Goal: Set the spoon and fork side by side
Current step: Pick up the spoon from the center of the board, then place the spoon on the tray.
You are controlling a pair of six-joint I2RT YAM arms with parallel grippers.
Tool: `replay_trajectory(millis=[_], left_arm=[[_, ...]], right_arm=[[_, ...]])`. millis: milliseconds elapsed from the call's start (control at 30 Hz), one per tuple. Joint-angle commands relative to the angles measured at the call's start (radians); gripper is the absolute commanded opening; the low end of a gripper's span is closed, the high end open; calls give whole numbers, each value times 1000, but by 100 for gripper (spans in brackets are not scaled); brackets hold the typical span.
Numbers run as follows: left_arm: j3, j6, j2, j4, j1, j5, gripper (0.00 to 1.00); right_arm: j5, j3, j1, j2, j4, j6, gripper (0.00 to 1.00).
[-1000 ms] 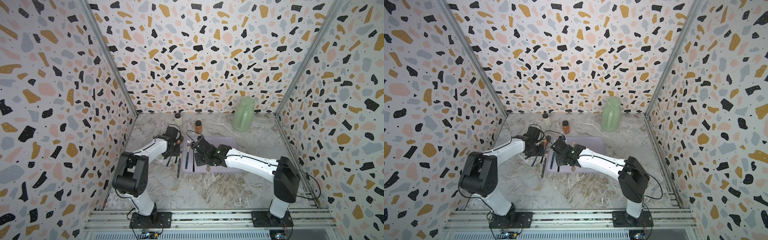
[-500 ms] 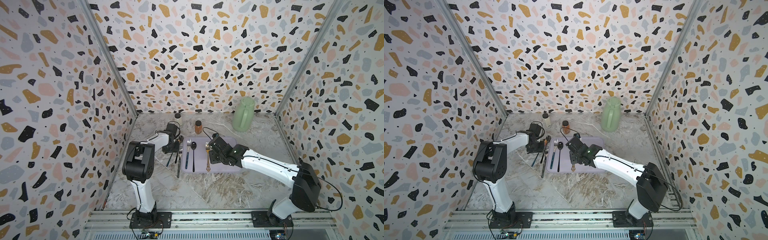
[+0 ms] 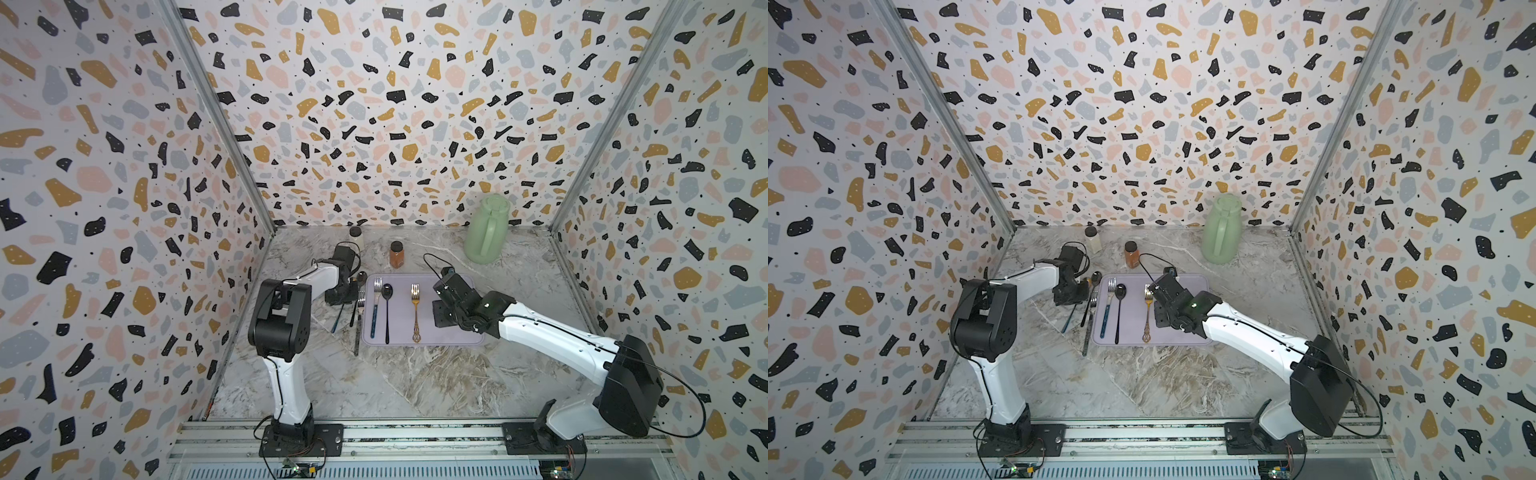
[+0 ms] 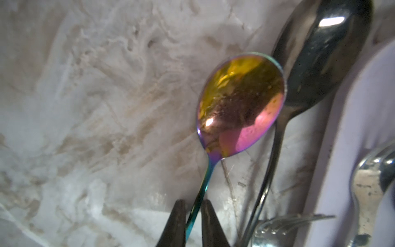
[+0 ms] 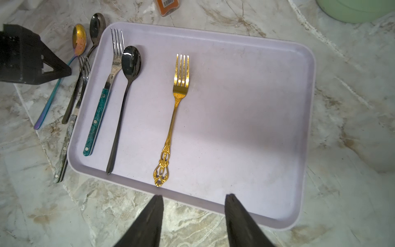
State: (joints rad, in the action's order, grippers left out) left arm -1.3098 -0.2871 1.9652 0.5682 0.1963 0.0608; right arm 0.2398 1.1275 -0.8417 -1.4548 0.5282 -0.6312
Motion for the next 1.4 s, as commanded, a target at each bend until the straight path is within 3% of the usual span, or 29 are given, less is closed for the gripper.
replay_trajectory(millis=[0, 400, 600, 800, 1000, 1367], left_arm=[[-14, -14, 30, 27, -2, -20, 7], [-10, -153, -224, 177, 65, 104, 0], [-66, -269, -283, 215, 212, 75, 0], [-203, -422, -184, 253, 395, 116, 0], [-384, -504, -2, 283, 535, 146, 0], [-598, -532, 267, 281, 609, 119, 0]], right_arm=[[16, -13, 16, 55, 10, 2, 52], [-26, -96, 128, 185, 16, 19, 52], [-34, -145, 202, 240, 24, 32, 52], [-48, -204, 298, 276, 36, 32, 52], [-84, -248, 384, 296, 36, 57, 52], [-150, -297, 480, 321, 34, 91, 51]])
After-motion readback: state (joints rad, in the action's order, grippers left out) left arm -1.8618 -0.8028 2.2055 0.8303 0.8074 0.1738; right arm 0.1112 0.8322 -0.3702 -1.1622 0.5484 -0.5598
